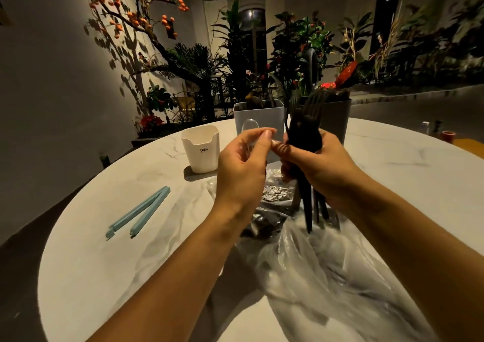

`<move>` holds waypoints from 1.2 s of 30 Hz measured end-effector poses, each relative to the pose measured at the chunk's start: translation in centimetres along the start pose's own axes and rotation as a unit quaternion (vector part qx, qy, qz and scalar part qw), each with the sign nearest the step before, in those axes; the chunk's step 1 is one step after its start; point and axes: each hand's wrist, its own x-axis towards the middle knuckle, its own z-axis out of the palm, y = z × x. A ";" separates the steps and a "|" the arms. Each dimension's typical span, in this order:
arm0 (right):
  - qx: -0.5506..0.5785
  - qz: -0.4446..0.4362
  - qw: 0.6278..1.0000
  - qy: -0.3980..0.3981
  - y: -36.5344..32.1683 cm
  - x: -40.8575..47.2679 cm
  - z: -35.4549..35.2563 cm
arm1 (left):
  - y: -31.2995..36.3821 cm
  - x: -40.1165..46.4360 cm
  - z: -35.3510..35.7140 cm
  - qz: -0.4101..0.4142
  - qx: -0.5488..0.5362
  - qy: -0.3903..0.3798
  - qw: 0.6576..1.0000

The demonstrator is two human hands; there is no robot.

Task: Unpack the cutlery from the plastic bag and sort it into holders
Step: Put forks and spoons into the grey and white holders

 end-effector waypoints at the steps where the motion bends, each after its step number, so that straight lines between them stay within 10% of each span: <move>1: 0.003 0.003 1.000 -0.005 -0.1 -0.1 0.0 | 0.3 0.0 0.1 0.002 -0.008 0.002 1.000; 13: -0.102 -0.001 0.995 -0.019 0.9 -4.6 -0.4 | 3.6 -1.9 2.2 0.043 0.097 -0.173 0.979; 36: -0.095 0.068 0.984 -0.137 -0.4 -5.7 -1.3 | 5.8 -1.4 3.0 0.093 0.022 -0.032 0.995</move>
